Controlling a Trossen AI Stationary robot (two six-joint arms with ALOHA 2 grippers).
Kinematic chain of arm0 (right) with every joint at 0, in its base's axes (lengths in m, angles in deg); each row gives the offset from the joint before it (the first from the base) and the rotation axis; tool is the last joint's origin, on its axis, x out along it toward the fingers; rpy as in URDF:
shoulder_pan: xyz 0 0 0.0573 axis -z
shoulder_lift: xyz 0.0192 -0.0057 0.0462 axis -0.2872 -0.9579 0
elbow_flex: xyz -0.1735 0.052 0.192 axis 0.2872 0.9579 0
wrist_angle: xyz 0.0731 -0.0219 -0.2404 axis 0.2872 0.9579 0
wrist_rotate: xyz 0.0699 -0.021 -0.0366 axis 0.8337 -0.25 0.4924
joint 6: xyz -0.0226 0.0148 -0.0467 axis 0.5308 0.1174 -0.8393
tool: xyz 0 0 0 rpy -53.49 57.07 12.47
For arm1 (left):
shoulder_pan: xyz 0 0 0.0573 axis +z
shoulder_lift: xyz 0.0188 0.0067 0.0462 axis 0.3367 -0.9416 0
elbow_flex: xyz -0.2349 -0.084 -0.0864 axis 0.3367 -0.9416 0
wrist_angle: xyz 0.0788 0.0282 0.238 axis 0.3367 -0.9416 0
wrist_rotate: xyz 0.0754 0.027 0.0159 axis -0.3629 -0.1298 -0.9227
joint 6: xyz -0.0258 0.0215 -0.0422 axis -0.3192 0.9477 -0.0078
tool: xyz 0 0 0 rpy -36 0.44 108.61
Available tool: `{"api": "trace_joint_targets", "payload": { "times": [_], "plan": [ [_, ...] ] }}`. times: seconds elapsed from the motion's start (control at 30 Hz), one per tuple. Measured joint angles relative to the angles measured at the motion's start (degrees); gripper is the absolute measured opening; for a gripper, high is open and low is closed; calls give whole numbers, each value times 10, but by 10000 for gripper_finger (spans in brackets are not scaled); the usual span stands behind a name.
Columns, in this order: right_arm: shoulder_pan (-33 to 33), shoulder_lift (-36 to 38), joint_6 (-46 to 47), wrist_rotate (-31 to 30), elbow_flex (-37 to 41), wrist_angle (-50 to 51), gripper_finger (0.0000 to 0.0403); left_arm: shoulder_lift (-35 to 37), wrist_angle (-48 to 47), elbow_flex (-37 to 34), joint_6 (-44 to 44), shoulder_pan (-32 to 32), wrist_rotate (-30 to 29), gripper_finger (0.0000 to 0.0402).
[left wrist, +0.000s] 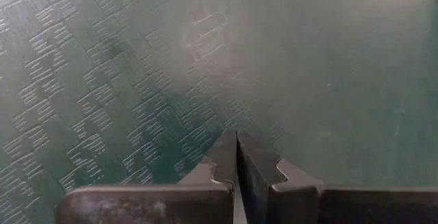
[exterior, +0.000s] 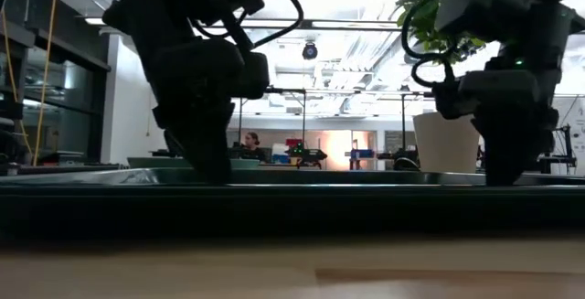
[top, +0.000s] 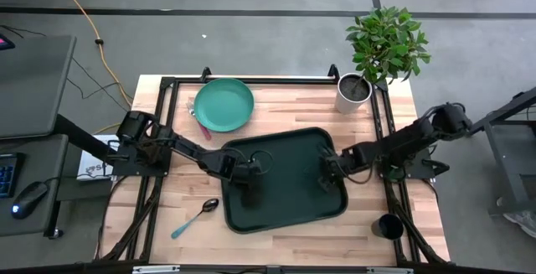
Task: Pick and place plate/cup/fork/spoon on tray
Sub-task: Adjust the black serving tray, then put the green plate on the black serving tray
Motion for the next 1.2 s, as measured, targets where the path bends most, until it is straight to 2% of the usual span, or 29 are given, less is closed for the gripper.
{"api": "trace_joint_targets", "payload": {
  "times": [0.13,0.23,0.4,0.5,0.57,0.63,0.7,0.83,0.93,1.07,1.2],
  "plan": [
    [9,39,-22,14,2,0,0,33,-39,-2,0,17,19,0],
    [9,98,-21,0,2,-5,0,98,-81,-1,19,35,2,0],
    [10,203,-18,-72,0,-73,0,229,-120,-1,83,55,-109,0],
    [14,237,-31,-137,0,-126,0,284,-138,-1,119,68,-184,3],
    [18,249,-45,-165,0,-146,0,302,-140,1,130,83,-203,12],
    [25,252,-58,-174,0,-165,0,311,-172,0,131,109,-199,29],
    [32,252,-67,-170,-1,-164,0,308,-172,0,138,144,-167,54],
    [51,241,-74,-148,0,-168,0,282,-157,1,165,228,-83,120],
    [62,232,-74,-129,-1,-170,0,252,-161,0,175,279,-52,173],
    [70,225,-74,-116,-1,-172,0,200,-172,0,180,317,-40,227],
    [70,225,-74,-117,-1,-174,0,151,-167,0,170,336,-14,253]
  ]
}}
